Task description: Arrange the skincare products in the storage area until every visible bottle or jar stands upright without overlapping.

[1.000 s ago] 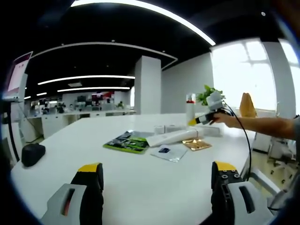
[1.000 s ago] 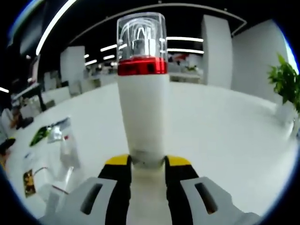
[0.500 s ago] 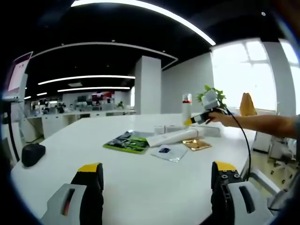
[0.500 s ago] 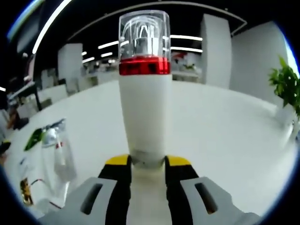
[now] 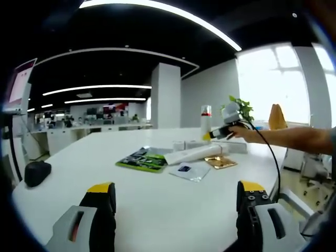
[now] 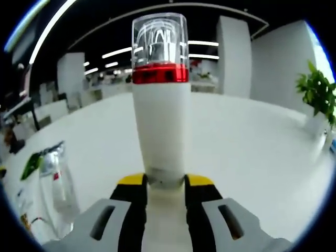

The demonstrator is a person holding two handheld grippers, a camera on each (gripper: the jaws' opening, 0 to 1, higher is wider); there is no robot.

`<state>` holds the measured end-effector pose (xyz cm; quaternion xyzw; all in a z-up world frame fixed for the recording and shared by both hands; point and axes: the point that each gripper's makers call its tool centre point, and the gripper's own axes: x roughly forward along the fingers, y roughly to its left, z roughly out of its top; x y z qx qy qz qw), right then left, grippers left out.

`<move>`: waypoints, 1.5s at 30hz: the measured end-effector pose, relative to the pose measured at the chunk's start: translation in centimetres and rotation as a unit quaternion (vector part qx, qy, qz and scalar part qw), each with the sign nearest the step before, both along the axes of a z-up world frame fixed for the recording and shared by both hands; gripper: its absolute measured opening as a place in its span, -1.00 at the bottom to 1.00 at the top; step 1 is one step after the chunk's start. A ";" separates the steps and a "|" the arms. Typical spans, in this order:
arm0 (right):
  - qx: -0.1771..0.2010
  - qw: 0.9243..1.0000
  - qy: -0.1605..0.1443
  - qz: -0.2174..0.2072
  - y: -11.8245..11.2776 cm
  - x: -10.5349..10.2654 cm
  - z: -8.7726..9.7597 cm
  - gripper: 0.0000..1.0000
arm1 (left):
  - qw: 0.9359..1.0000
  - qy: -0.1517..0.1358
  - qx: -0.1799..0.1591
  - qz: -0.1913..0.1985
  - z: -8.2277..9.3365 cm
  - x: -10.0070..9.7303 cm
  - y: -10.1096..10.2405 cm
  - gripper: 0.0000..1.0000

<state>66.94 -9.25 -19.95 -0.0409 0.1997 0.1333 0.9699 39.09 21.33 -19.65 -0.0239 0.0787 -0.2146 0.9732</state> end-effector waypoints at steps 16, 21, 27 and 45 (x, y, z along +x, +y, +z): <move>0.013 1.000 -0.015 0.001 0.4 -0.3 0.2 -0.38 | 1.000 0.002 0.000 0.000 -0.1 0.0 -0.1 0.96; 0.013 0.999 -0.033 0.022 1.0 -1.1 1.1 -0.15 | 1.000 0.003 0.001 0.000 -0.1 0.0 -0.1 0.96; 0.009 0.997 -0.025 0.077 2.3 -2.3 1.4 0.54 | 1.000 0.001 -0.002 -0.001 0.0 0.1 0.0 0.96; 0.036 0.984 -0.042 0.170 6.1 -6.0 4.8 1.00 | 1.000 0.001 0.007 0.002 -0.2 0.1 0.0 0.96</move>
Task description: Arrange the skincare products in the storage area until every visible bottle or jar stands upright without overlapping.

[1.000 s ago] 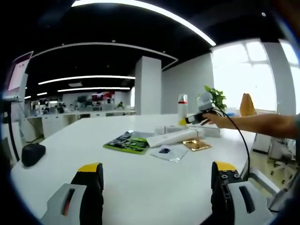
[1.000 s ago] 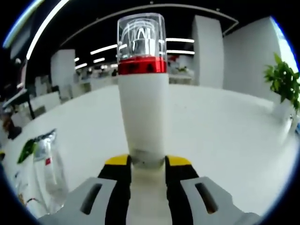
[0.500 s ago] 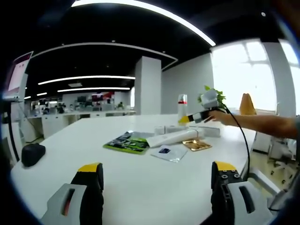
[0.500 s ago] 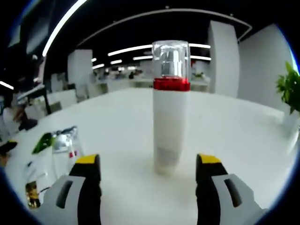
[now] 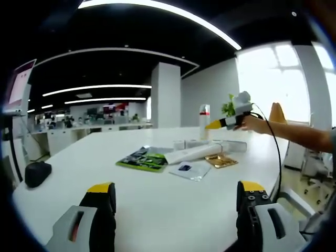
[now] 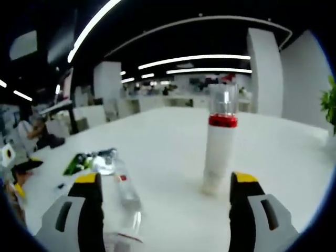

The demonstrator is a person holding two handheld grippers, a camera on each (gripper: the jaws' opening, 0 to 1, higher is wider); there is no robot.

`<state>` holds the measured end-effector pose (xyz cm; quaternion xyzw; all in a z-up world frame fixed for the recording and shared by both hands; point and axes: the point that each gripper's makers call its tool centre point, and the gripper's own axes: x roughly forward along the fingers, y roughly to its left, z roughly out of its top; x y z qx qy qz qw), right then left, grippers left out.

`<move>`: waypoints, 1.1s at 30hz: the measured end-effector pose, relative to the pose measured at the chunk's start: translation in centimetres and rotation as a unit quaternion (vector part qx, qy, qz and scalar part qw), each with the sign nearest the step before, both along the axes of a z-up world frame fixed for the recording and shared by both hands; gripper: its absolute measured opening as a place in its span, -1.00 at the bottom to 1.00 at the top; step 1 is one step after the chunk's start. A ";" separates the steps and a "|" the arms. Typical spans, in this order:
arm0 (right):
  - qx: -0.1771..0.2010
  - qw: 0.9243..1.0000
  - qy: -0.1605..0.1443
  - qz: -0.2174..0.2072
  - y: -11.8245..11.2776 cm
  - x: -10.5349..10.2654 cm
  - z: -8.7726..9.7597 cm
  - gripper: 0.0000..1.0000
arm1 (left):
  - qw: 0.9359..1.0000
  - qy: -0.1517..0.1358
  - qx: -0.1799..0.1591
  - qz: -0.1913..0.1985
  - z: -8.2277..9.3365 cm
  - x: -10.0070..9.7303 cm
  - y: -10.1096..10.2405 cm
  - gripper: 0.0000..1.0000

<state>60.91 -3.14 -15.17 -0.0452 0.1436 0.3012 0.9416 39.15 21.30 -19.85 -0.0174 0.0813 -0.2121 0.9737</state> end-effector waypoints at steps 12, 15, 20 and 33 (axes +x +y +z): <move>-0.052 0.997 0.002 0.053 5.6 -1.1 -0.6 0.73 | 1.000 -0.002 -0.005 -0.004 0.1 -0.1 0.0 0.96; -0.054 0.997 0.004 0.063 6.9 -1.0 -0.6 0.73 | 1.000 -0.003 -0.007 -0.005 0.2 -0.1 0.0 0.96; -0.079 0.994 0.010 0.080 9.5 -0.8 -1.3 0.70 | 1.000 -0.005 -0.010 -0.007 0.3 -0.1 0.0 0.96; -0.173 0.980 0.049 0.090 11.3 1.1 -4.6 0.42 | 1.000 -0.011 -0.020 -0.014 0.5 -0.2 0.0 0.96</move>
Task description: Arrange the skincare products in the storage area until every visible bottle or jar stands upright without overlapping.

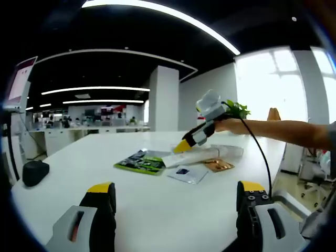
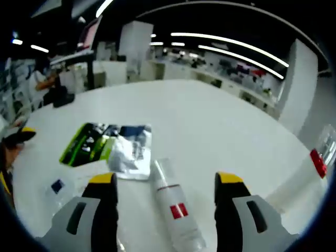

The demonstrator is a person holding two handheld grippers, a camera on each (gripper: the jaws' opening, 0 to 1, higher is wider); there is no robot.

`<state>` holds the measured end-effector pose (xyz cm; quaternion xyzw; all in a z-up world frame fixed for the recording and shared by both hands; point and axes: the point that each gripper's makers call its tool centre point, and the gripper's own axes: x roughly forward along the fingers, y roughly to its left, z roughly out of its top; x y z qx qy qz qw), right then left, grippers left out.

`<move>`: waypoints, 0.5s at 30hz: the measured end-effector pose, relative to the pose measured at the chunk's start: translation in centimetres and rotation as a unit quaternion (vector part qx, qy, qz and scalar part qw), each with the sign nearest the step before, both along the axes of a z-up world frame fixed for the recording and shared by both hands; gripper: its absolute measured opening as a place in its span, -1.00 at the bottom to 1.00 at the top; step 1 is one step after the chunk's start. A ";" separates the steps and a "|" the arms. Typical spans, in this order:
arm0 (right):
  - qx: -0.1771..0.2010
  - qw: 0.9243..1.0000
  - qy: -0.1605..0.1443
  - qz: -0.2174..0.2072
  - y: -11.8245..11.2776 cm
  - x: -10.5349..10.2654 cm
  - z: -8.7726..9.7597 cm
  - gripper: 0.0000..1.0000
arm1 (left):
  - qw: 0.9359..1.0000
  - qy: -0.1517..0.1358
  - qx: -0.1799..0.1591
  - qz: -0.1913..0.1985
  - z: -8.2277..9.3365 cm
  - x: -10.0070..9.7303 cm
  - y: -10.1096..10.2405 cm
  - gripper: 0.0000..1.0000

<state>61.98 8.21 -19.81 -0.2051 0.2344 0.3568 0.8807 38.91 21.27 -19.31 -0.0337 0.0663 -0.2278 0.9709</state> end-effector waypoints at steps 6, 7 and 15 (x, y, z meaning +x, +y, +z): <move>-0.014 1.000 0.022 -0.011 -0.1 0.5 -0.9 0.11 | 1.000 -0.003 -0.007 -0.003 0.2 0.0 0.0 0.96; -0.015 1.000 0.024 -0.011 0.0 0.5 -1.1 0.13 | 1.000 -0.003 -0.007 -0.004 0.2 0.0 0.0 0.96; -0.016 0.999 0.037 -0.013 0.9 0.3 -1.4 -0.04 | 1.000 -0.007 -0.009 -0.006 0.3 -0.1 -0.1 0.96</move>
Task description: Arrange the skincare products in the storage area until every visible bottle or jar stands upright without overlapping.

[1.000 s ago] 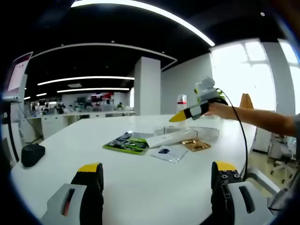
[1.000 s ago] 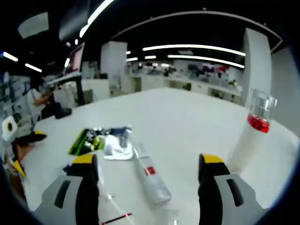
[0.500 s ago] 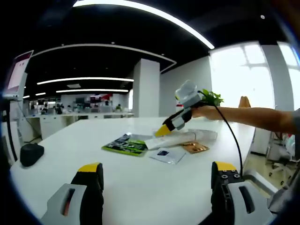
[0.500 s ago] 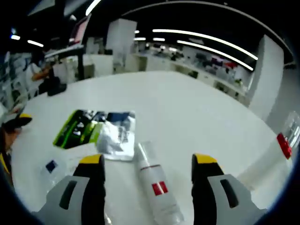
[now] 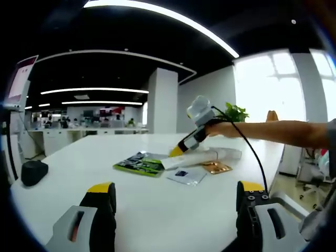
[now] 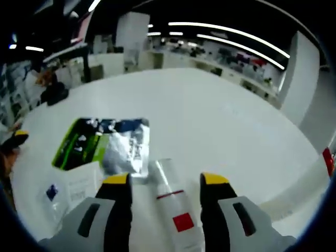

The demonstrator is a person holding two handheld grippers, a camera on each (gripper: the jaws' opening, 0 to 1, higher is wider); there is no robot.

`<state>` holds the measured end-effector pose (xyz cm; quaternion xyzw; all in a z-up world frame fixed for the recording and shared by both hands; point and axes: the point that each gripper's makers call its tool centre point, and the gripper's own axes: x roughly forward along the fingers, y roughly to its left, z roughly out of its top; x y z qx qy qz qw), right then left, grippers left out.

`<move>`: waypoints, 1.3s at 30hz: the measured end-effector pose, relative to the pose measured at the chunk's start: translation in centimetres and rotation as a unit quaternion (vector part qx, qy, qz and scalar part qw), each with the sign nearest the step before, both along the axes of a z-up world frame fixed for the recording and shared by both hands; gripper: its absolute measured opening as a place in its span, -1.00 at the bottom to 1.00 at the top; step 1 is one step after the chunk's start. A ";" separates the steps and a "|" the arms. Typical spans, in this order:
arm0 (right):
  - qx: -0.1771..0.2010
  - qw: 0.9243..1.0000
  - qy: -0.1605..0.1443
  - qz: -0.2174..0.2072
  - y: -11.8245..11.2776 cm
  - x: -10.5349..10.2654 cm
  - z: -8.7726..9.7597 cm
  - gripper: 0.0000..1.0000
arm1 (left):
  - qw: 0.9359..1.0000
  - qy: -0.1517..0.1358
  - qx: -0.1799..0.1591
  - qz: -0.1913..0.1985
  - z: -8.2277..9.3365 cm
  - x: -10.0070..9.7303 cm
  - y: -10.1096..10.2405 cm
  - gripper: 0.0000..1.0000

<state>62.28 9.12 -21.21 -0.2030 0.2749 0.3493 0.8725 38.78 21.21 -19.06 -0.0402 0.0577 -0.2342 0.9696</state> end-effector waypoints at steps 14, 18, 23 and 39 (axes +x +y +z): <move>-0.055 0.998 -0.018 0.004 -0.1 0.2 0.0 -0.58 | 1.000 -0.003 -0.005 -0.002 0.1 0.0 0.0 0.95; -0.067 0.997 -0.022 0.002 -0.3 0.2 0.0 -0.58 | 1.000 -0.004 -0.007 -0.003 0.2 -0.1 0.1 0.95; -0.091 0.995 -0.027 -0.001 -0.8 0.4 0.2 -0.58 | 1.000 -0.003 -0.006 -0.003 0.1 -0.1 0.0 0.95; 0.003 0.995 -0.087 -0.044 -1.0 0.5 4.9 -0.59 | 1.000 0.000 0.001 0.001 0.0 0.0 0.0 0.95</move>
